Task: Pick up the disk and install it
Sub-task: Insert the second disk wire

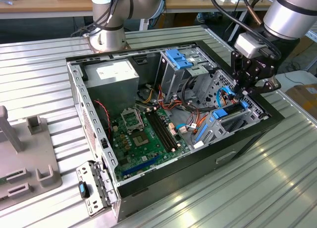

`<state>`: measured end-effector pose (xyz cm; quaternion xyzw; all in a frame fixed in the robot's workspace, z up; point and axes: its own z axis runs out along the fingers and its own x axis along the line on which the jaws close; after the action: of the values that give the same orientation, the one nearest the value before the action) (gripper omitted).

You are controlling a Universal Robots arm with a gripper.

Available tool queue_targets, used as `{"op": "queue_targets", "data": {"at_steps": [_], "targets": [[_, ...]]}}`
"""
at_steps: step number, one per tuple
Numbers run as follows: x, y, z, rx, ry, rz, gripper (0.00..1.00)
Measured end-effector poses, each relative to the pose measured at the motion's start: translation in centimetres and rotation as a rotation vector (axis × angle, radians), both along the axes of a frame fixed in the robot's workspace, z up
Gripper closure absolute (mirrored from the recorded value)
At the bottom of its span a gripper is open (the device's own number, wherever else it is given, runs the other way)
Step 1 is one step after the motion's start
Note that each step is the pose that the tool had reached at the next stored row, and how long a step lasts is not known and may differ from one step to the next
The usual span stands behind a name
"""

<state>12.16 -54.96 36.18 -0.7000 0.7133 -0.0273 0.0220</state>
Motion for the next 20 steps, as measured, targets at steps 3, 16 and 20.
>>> {"op": "queue_targets", "data": {"at_steps": [3,16,20], "targets": [[0.32,0.06,-0.04,-0.0001,0.0,0.0,0.76],[2.07,0.1,1.1,-0.0002,0.0024,-0.001,0.76],[1.05,0.1,1.16,-0.0001,-0.0044,-0.001,0.76]]}}
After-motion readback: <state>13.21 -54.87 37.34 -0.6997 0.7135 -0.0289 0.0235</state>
